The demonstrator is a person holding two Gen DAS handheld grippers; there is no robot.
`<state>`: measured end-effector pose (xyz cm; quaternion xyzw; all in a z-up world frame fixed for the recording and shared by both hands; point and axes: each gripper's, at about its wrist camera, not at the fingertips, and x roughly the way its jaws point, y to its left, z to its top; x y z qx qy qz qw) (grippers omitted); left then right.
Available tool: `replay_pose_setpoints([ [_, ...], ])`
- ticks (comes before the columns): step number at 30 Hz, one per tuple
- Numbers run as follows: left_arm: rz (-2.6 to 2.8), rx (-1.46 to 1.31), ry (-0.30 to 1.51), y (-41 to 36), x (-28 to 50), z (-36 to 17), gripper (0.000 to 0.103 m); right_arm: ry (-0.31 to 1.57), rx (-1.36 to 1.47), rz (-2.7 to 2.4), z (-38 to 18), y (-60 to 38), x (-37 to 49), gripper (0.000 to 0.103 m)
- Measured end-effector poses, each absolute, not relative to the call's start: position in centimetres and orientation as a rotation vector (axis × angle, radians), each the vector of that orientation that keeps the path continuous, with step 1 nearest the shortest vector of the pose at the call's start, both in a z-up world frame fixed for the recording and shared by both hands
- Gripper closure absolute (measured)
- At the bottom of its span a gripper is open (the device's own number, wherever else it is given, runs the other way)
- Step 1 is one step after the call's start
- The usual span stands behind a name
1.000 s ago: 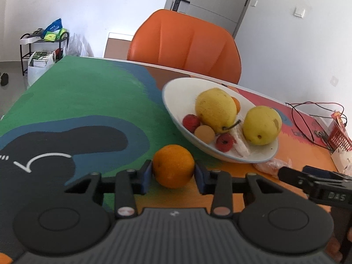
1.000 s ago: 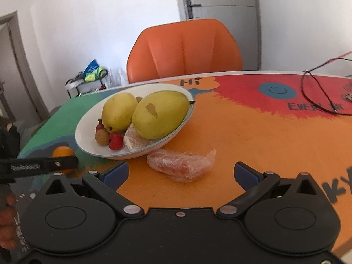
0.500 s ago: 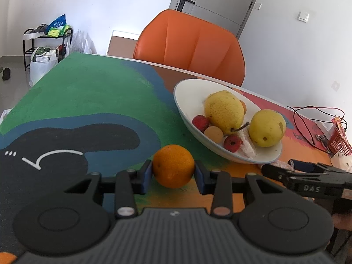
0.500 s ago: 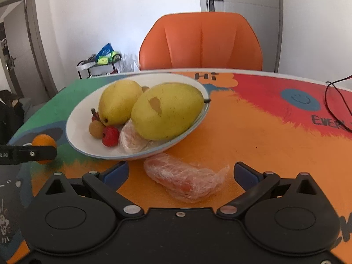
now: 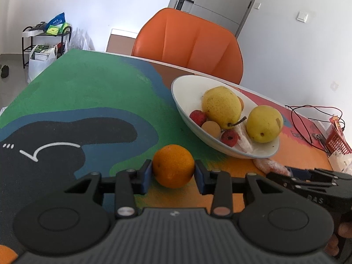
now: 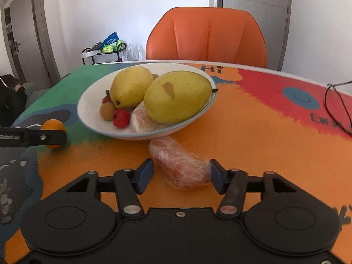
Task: Organize fruits
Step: 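Grasp the wrapped pomelo segment with the right tool while the left tool holds the orange, then carry the orange and segment over the white bowl and open both tools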
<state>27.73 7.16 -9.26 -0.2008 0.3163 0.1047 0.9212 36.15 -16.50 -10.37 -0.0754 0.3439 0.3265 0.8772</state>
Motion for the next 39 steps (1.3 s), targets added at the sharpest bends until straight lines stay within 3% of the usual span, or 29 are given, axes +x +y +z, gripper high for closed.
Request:
replay_pose_setpoints([
  [5,0.212,-0.413,0.646,7.1,27.6,-9.3,0.064,0.751,-0.125,0.762,-10.0,-16.8,34.7,0.057],
  [19,0.207,-0.434,0.642,7.1,27.3,-9.2,0.064,0.734,-0.128,0.689,-10.2,-14.3,34.7,0.054],
  [20,0.206,-0.434,0.640,7.0,27.3,-9.2,0.064,0.731,-0.134,0.685,-10.2,-14.3,34.6,0.055],
  [22,0.201,-0.435,0.636,6.9,27.2,-9.1,0.064,0.725,-0.137,0.663,-10.2,-14.3,34.6,0.069],
  [39,0.157,-0.381,0.575,4.9,26.5,-6.4,0.064,0.735,-0.050,0.668,-8.6,-17.6,32.7,0.081],
])
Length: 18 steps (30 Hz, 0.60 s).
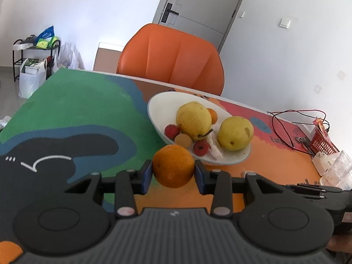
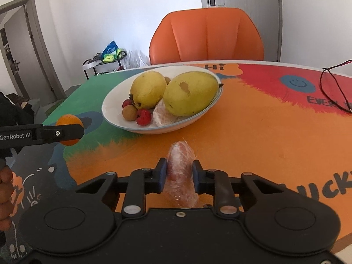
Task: Organize fruits
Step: 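Carry the orange and segment over the white bowl and open both tools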
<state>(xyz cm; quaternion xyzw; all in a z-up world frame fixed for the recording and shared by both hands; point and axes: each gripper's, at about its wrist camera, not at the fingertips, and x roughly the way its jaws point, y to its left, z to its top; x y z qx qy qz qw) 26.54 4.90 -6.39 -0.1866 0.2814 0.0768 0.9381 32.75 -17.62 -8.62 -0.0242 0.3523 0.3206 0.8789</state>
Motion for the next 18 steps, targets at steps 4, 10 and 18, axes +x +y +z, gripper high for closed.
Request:
replay_pose_setpoints([
  [4,0.151,-0.366,0.563,4.7,26.9,-5.7,0.064,0.725,-0.029,0.668,-8.3,-18.1,32.7,0.082],
  [10,0.149,-0.352,0.547,5.0,27.6,-5.1,0.064,0.691,-0.013,0.660,-7.3,-18.8,32.2,0.082],
  [18,0.140,-0.323,0.532,5.2,29.8,-4.2,0.064,0.638,0.001,0.663,-5.0,-19.1,32.3,0.082],
])
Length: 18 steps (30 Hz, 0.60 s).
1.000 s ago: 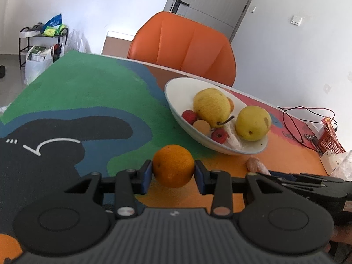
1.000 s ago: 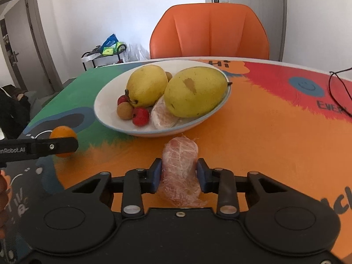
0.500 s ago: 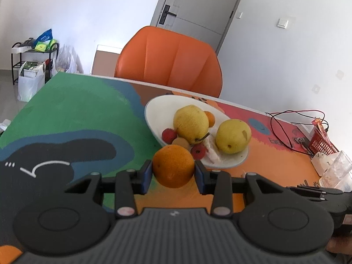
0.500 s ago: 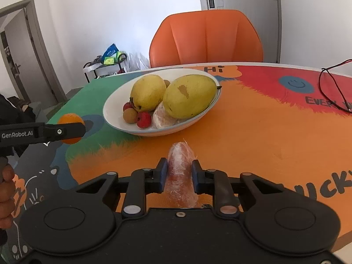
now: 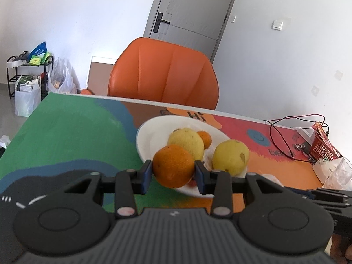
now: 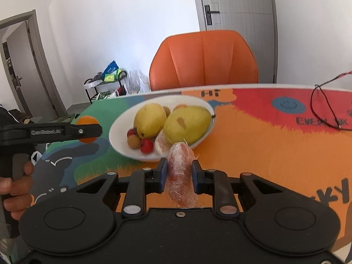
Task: Organize fruits
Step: 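Carry the orange and segment over the white bowl and open both tools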
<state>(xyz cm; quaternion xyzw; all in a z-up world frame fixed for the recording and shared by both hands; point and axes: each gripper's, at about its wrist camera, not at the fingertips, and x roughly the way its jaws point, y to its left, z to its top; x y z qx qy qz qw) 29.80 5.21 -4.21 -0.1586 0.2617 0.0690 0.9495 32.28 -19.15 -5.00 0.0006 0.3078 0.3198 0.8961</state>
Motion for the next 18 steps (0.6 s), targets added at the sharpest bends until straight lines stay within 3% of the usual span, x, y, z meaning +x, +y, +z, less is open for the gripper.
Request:
replay_pose_setpoints([
  [18,0.159,-0.302,0.562,8.0,34.9,-4.0,0.064,0.574,0.025,0.680,-2.1,-15.9,35.9,0.082],
])
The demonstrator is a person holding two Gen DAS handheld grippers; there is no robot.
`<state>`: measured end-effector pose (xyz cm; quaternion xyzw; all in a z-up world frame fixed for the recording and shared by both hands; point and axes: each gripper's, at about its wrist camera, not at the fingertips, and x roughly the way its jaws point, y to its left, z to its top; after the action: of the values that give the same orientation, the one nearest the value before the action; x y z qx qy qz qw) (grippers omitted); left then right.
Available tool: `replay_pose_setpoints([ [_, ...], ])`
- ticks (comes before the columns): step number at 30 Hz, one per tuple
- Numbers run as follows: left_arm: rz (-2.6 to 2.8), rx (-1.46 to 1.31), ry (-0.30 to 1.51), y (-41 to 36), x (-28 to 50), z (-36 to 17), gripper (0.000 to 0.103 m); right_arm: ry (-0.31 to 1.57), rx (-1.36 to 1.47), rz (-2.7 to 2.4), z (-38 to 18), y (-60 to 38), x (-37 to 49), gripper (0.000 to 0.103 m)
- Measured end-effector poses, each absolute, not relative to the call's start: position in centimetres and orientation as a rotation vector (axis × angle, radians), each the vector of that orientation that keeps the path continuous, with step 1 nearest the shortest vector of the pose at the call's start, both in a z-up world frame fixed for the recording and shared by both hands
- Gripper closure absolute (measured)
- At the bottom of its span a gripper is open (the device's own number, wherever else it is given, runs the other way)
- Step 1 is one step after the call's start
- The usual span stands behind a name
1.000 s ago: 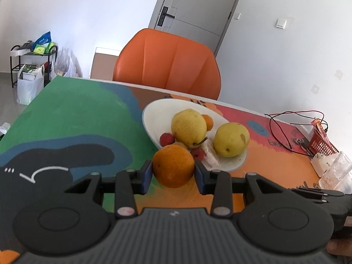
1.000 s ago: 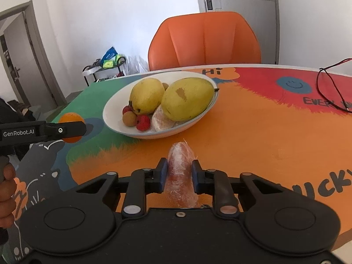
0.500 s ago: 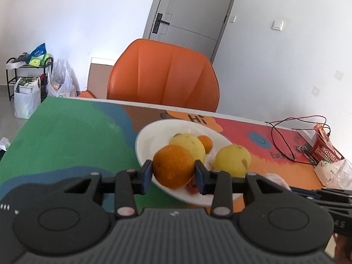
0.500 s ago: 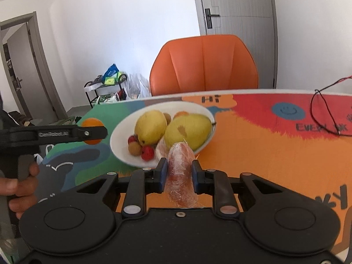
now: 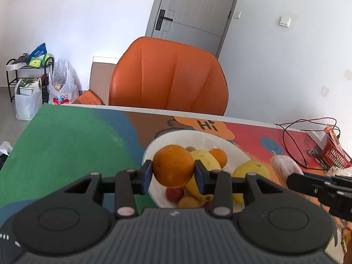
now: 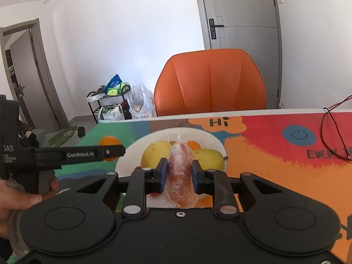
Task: Organize fruits
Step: 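Carry the orange and segment over the white bowl and open both tools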
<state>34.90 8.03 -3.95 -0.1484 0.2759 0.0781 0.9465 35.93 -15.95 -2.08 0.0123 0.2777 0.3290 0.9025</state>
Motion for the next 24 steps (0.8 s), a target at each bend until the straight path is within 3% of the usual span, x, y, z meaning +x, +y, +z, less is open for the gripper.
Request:
replay_pose_setpoints([
  [13,0.156,-0.334,0.602,9.7,38.9,-5.2,0.064,0.578,0.034,0.693,-2.0,-13.4,39.0,0.082],
  [16,0.169,-0.327,0.587,9.7,39.0,-5.4,0.059,0.582,0.035,0.695,-2.1,-13.0,39.5,0.082],
  [24,0.174,-0.323,0.568,10.0,37.5,-4.7,0.057,0.597,0.042,0.687,-2.5,-12.4,40.0,0.081],
])
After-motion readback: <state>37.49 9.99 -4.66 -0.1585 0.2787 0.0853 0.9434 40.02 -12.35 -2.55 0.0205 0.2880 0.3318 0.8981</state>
